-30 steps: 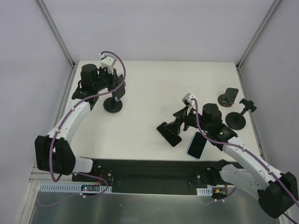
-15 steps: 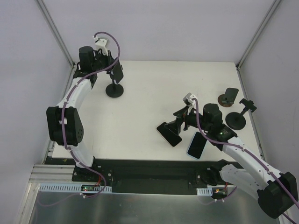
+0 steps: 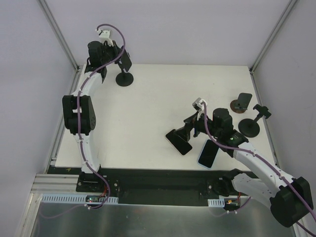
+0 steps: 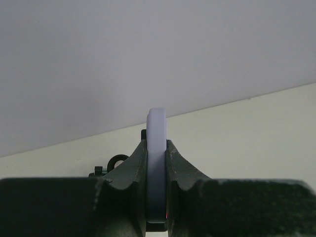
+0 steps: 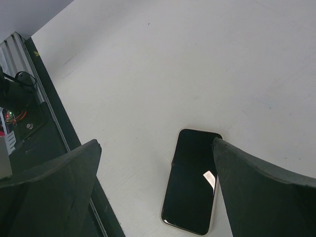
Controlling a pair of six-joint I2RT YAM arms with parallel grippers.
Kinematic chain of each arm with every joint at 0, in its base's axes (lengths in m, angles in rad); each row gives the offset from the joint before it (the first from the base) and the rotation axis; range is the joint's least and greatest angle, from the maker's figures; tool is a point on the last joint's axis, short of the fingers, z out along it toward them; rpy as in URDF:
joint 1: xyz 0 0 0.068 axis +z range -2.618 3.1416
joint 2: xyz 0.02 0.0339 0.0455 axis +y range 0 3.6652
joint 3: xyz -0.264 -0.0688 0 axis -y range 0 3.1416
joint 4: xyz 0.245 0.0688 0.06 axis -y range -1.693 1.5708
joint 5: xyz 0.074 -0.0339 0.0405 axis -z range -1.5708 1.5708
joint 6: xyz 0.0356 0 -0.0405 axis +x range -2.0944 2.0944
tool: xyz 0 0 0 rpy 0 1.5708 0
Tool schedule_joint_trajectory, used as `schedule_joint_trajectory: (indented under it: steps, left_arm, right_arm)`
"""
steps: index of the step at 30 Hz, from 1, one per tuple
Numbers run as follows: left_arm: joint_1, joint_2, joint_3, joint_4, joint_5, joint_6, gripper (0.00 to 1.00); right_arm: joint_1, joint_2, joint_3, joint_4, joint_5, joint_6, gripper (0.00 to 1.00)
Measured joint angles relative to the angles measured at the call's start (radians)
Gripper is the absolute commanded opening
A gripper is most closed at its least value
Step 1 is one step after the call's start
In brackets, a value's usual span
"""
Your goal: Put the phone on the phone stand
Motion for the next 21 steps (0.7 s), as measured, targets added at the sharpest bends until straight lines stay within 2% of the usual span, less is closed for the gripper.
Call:
schedule_joint_trajectory:
  steps: [6,7,8,9,11,12,14,15,21]
  left_arm:
    - [0.017,0.079,0.093,0.028,-0.011,-0.034,0.0]
    - [0.019,0.08,0.093,0.028,-0.016,-0.037,0.02]
    - [0.02,0.08,0.093,0.028,-0.021,-0.04,0.09]
    - [0.023,0.08,0.093,0.028,-0.027,-0.045,0.33]
    - [0.026,0.079,0.093,0.029,-0.034,-0.058,0.48]
    - [0.027,0.079,0.094,0.032,-0.037,-0.06,0.89]
    - [0.031,0.079,0.095,0.038,-0.038,-0.061,0.93]
    - [0.032,0.079,0.095,0.041,-0.043,-0.064,0.98]
    - [0.038,0.075,0.103,0.028,-0.061,-0.066,0.99]
  right_arm:
    - [-0.008,0.003,0.0,0.0,0.01,0.0,0.98]
    - [-0.008,0.003,0.0,0.0,0.011,0.0,0.98]
    - [-0.009,0.003,0.0,0.0,0.011,0.0,0.98]
    - [-0.01,0.003,0.0,0.001,0.011,0.0,0.98]
    - [-0.011,0.003,0.0,0.0,0.01,0.0,0.98]
    - [-0.011,0.003,0.0,0.0,0.011,0.0,0.98]
    - [-0.011,0.003,0.0,0.0,0.01,0.0,0.97]
    - [-0.011,0.003,0.0,0.0,0.01,0.0,0.98]
    - [-0.011,0.003,0.0,0.0,0.01,0.0,0.98]
